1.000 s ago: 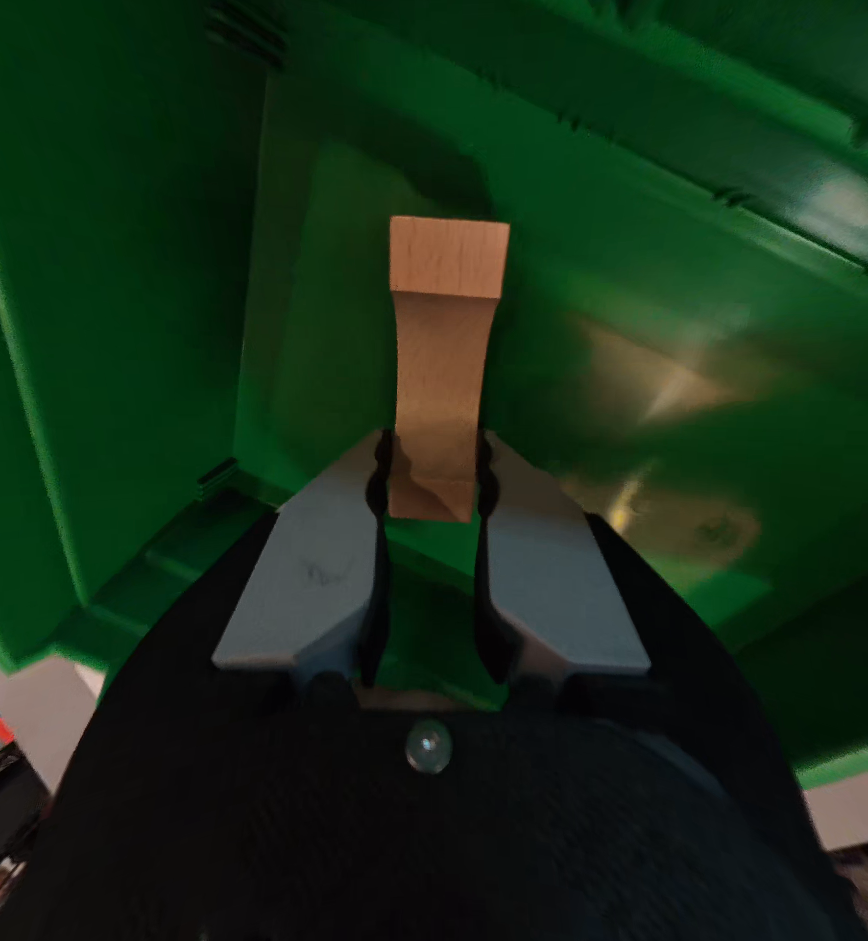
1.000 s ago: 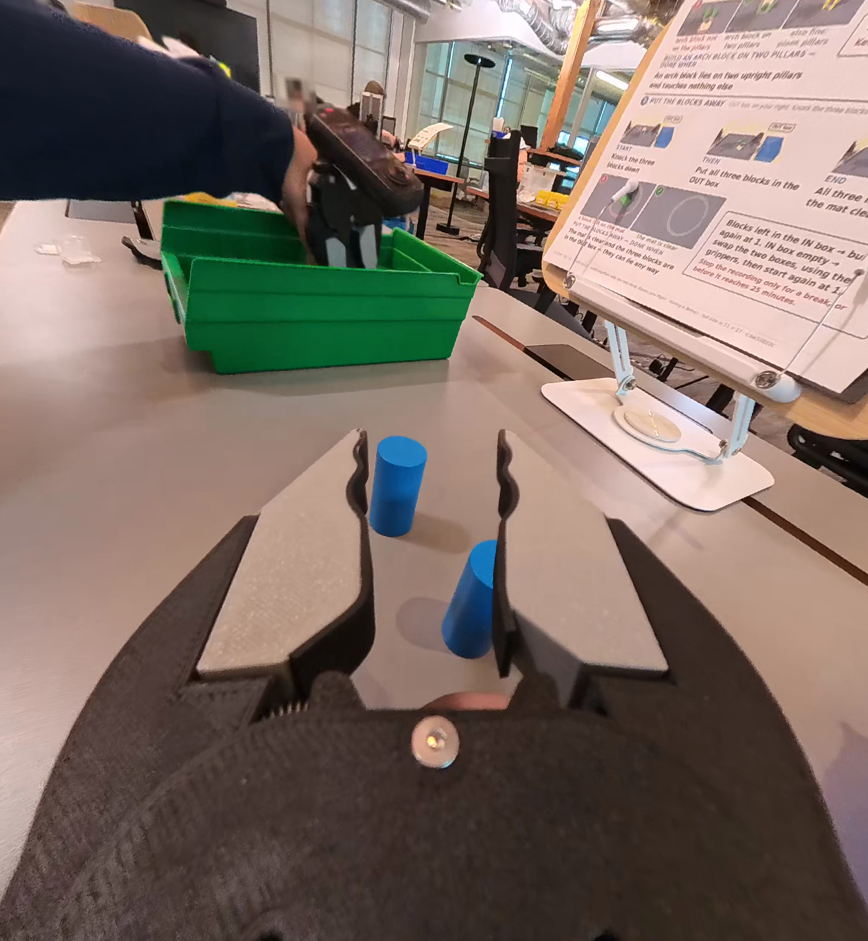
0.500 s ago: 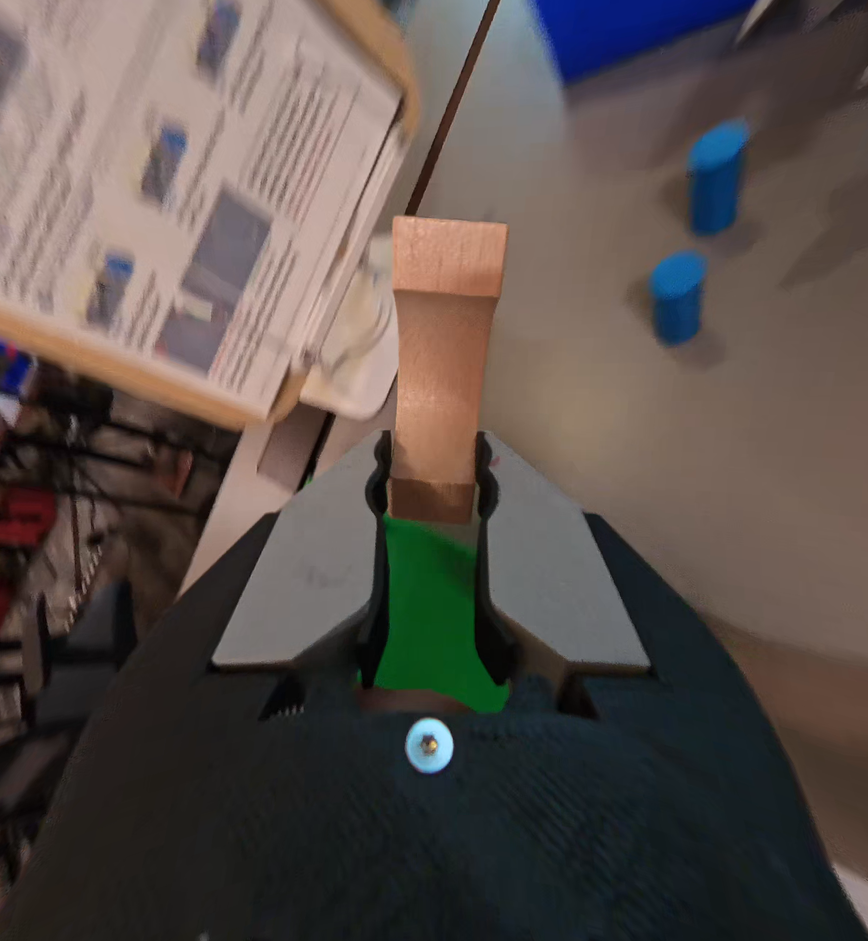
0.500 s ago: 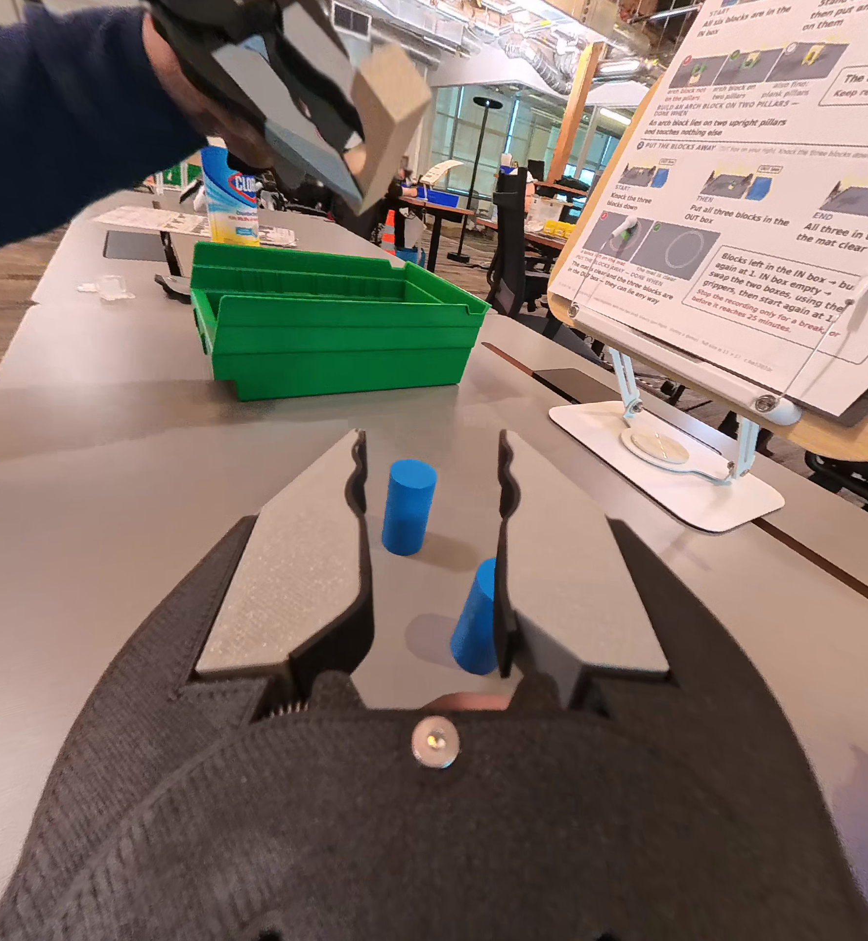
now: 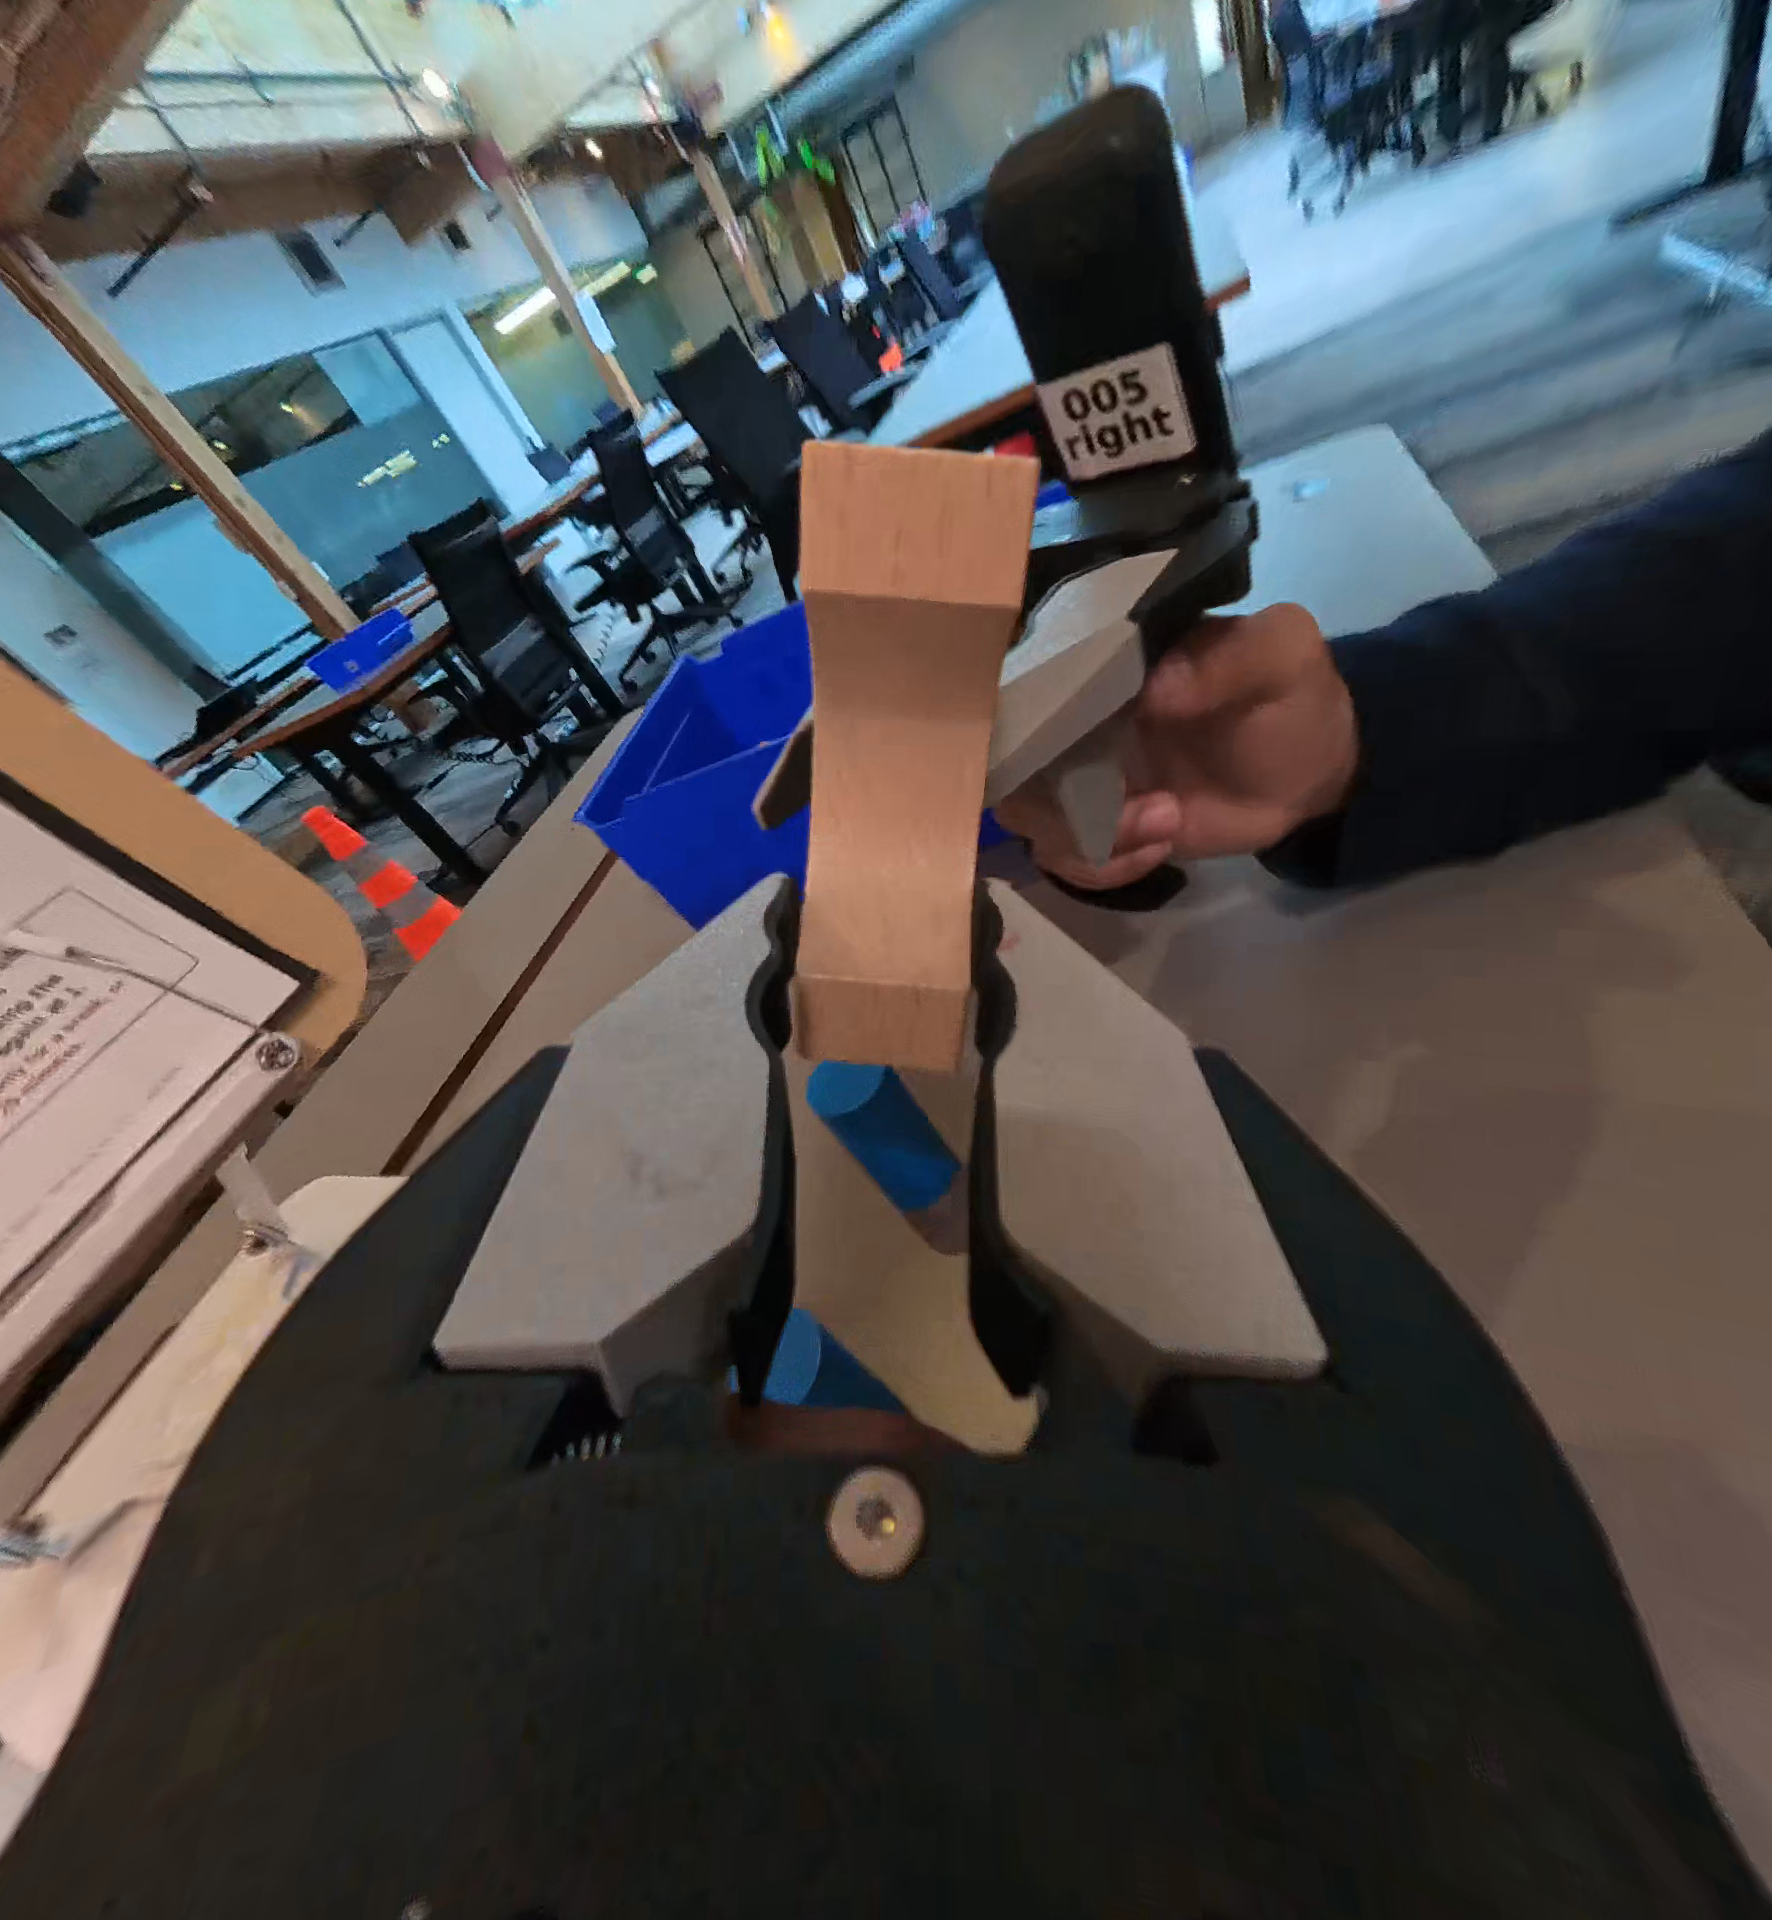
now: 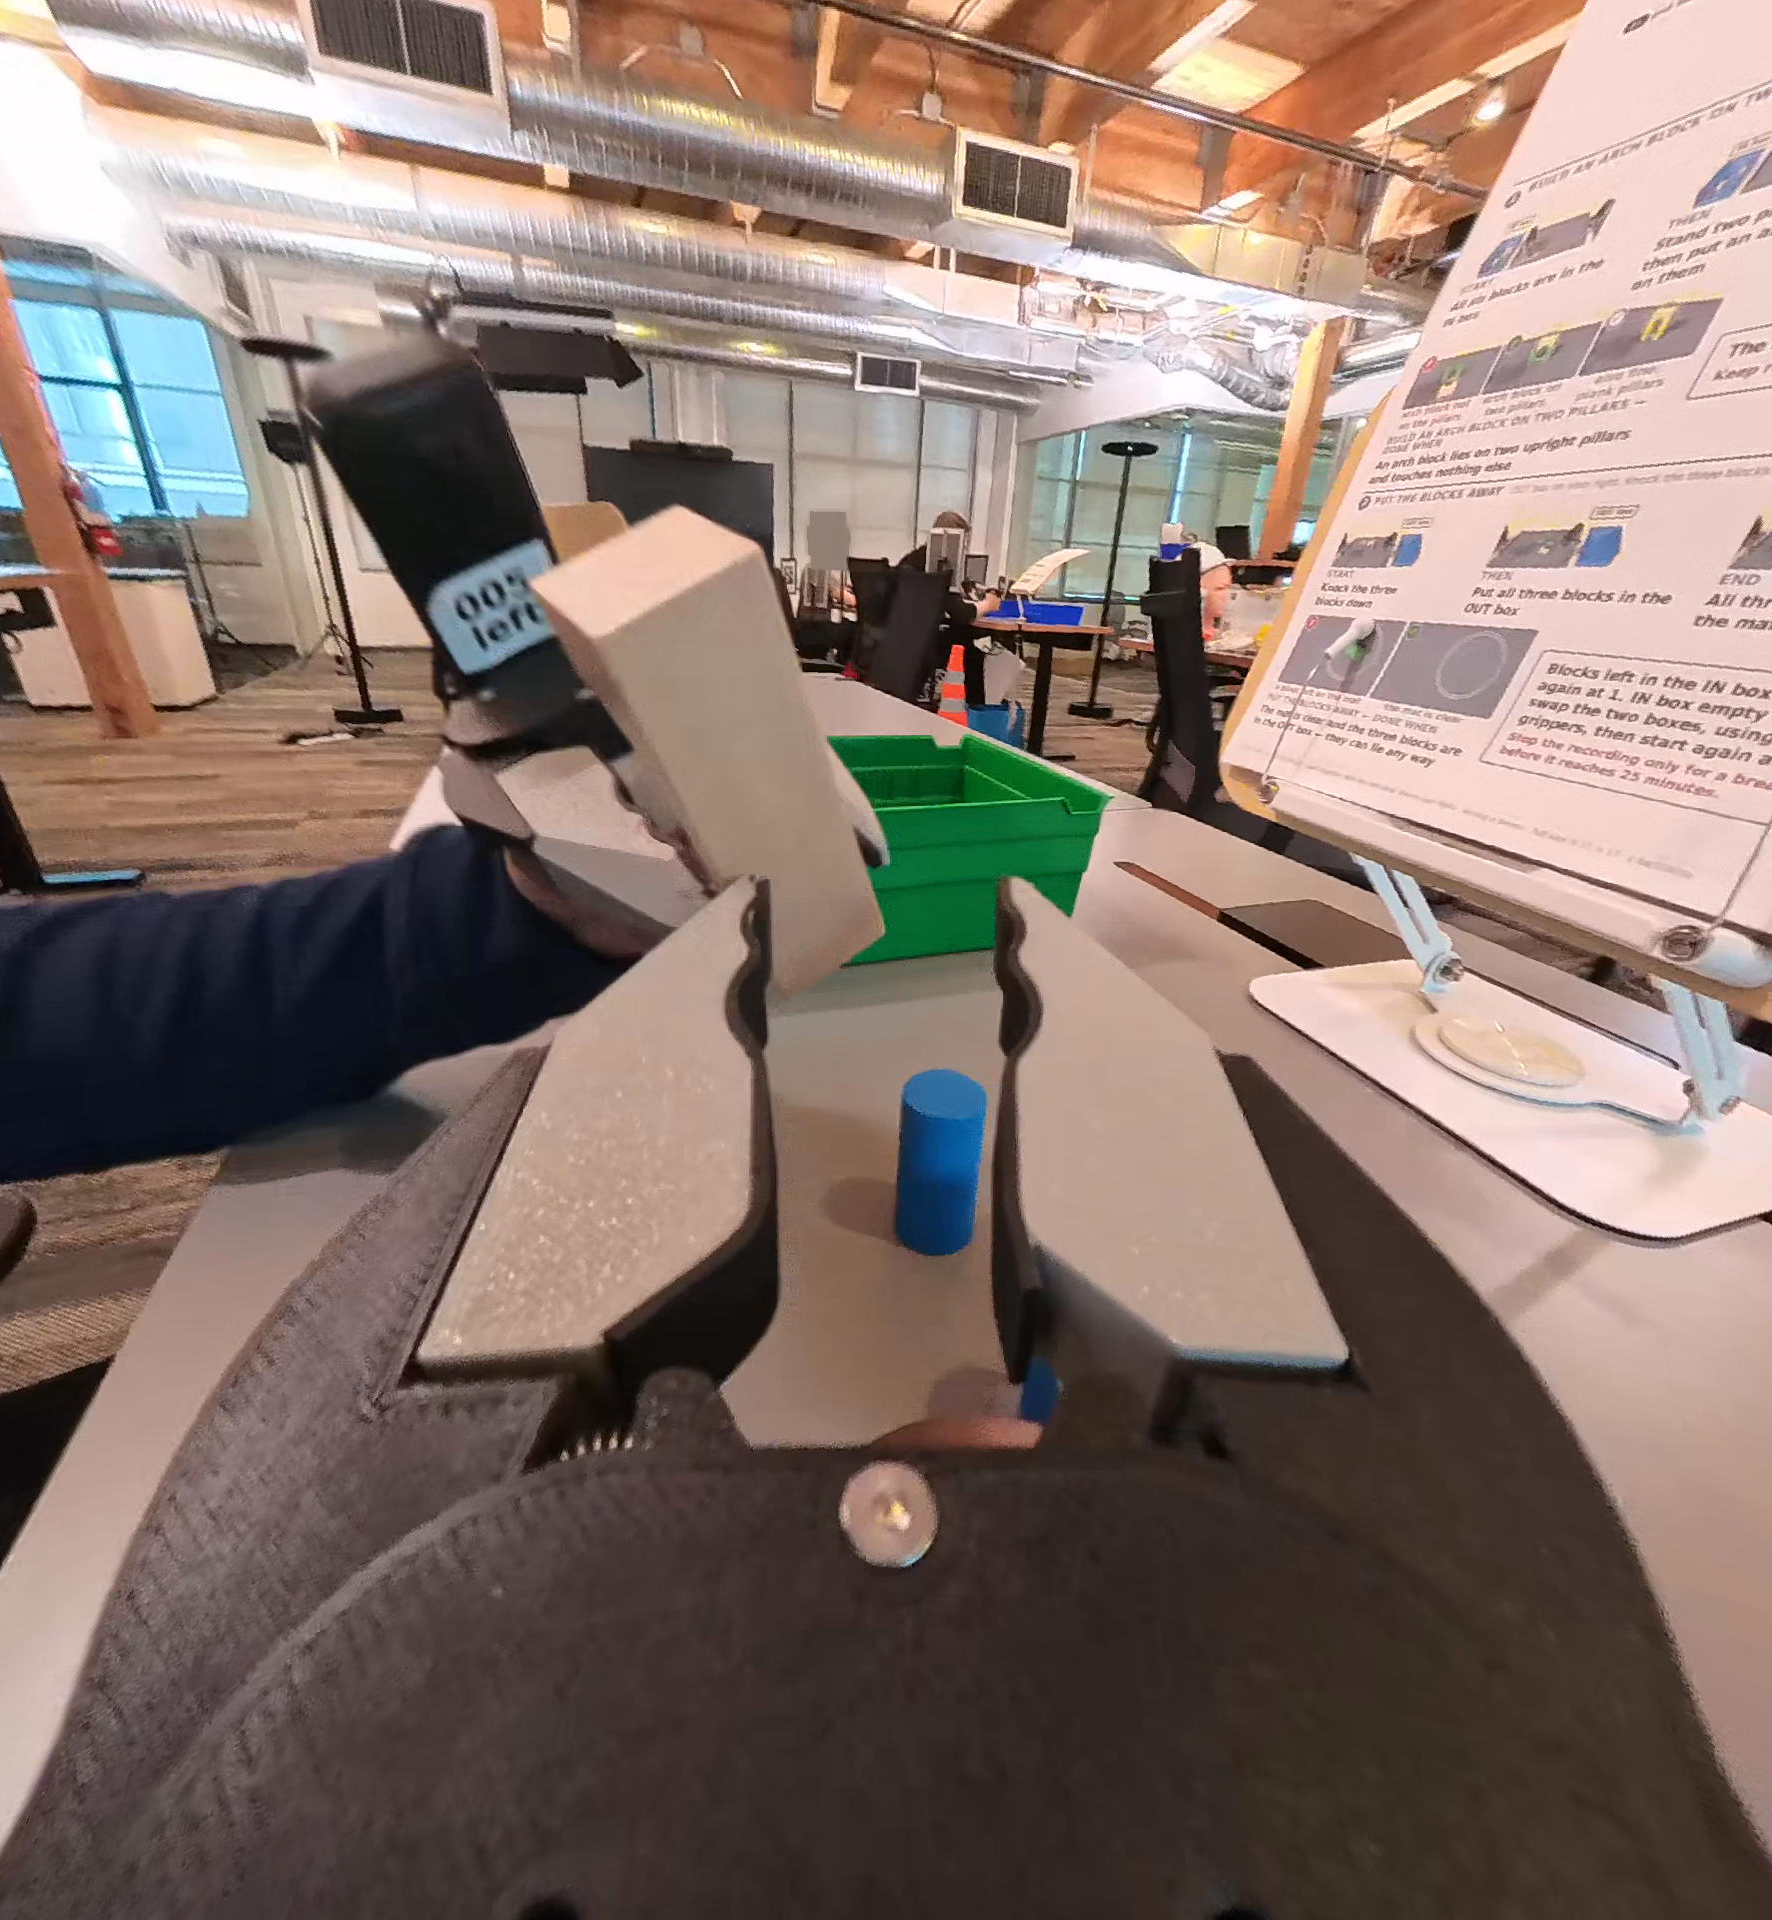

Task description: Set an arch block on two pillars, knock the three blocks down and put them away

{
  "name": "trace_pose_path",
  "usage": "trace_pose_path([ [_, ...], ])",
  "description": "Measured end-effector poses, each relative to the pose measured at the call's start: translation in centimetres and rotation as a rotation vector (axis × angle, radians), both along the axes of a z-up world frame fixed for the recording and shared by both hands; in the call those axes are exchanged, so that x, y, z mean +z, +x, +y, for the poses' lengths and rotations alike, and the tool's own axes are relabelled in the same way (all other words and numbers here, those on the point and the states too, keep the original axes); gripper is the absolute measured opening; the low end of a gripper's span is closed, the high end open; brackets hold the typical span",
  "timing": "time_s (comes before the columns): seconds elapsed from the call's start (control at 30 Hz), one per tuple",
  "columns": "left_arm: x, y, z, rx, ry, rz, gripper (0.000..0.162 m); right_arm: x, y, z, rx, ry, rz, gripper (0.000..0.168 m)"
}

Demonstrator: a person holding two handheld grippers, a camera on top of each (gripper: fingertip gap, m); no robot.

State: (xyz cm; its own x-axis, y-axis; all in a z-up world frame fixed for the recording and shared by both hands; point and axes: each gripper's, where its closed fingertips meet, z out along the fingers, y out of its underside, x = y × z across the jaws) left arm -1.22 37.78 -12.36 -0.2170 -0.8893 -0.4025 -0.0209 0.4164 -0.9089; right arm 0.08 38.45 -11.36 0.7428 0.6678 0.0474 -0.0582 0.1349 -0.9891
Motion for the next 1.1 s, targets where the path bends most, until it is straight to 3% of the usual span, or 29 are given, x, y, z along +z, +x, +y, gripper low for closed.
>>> trace_pose_path([
  [0.03, -0.1, -0.2, 0.4, 0.002, -0.028, -0.014, 0.031, 0.1, 0.0, -0.1, 0.013, -0.002, 0.011, 0.041],
  [0.23, 0.8, -0.9, 0.9, -0.001, -0.156, -0.090, 0.031, 0.3, -1.9, -1.3, 0.155, -0.018, 0.037, 0.047],
  [0.4, -0.6, 0.5, 0.9, 0.052, -0.168, -0.055, 0.031, 0.9, -2.7, -2.3, 0.235, -0.019, 0.070, 0.049],
  [0.5, -0.8, 1.0, 0.2, 0.042, -0.199, -0.053, 0.031, 1.2, -2.1, -2.2, 0.232, -0.026, 0.105, 0.044],
  [0.6, -1.5, 1.4, -0.4, 0.029, -0.193, -0.014, 0.031, 1.6, -1.3, -2.0, 0.226, -0.031, 0.153, 0.026],
  [0.87, -3.7, 2.5, -0.8, 0.050, -0.165, 0.062, 0.031, 0.2, -3.1, -1.7, 0.231, -0.074, 0.061, 0.026],
  [1.1, -4.2, 2.6, -1.0, 0.034, -0.183, 0.081, 0.030, -0.4, -2.8, -1.0, 0.211, -0.128, 0.065, 0.043],
])
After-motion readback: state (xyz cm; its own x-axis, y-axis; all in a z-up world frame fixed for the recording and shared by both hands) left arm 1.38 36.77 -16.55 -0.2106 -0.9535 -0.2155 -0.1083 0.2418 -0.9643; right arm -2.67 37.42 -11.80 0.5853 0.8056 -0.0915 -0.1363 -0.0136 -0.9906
